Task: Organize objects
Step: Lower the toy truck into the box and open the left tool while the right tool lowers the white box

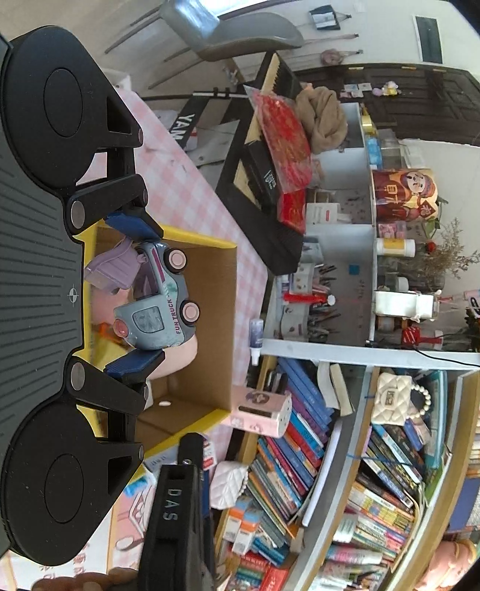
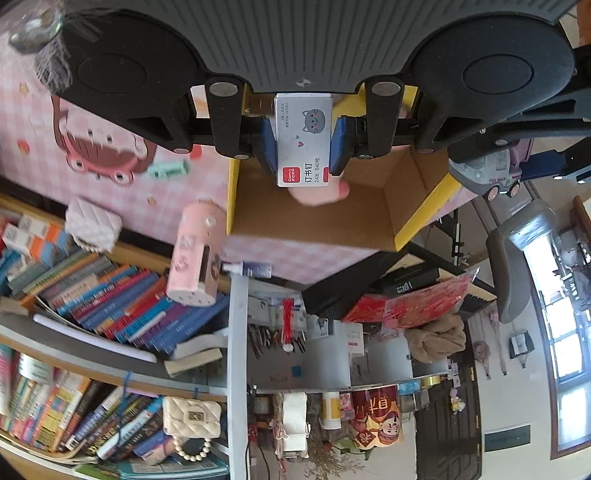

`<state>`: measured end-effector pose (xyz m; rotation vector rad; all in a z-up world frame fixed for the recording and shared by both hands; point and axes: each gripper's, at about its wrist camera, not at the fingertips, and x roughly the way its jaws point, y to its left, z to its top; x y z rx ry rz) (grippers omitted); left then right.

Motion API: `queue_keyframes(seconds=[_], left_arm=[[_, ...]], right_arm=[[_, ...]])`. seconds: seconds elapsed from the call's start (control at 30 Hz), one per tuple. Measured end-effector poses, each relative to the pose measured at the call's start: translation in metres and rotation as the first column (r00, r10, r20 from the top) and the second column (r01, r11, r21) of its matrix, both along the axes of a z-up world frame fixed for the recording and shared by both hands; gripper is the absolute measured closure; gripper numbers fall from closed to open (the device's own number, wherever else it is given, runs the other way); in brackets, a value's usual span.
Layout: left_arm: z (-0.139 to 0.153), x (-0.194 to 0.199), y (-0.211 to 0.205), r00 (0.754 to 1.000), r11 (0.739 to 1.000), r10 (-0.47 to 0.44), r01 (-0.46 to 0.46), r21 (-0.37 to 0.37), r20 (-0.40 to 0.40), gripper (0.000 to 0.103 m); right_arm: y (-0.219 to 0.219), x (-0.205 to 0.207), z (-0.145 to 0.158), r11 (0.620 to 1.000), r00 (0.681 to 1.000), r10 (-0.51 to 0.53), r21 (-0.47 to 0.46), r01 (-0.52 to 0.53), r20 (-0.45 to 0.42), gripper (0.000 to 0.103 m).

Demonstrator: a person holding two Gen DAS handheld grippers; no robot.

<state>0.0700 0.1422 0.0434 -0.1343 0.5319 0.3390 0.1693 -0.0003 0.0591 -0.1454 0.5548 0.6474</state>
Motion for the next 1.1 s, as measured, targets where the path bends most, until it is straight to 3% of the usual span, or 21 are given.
queue_keyframes(seconds=[0.27,0.57,1.1], left_arm=[[-0.016,0.034,0.004,0.998,1.000,0.001,-0.001,-0.011,-0.057,0.041],[-0.039,0.058,0.011,0.990,0.999,0.006,-0.011,-0.036,-0.139,0.040],[-0.057,0.078,0.002,0.972,0.999,-0.014,0.026,0.047,-0.234,0.040]], right_arm=[[0.017,0.045,-0.012,0.998,0.999,0.039,-0.045,-0.040,-0.018,0.075],[0.042,0.068,-0.035,0.991,0.993,0.106,-0.070,-0.110,-0.059,0.075],[0.057,0.097,-0.064,0.981,0.980,0.131,-0.123,-0.150,-0.152,0.075]])
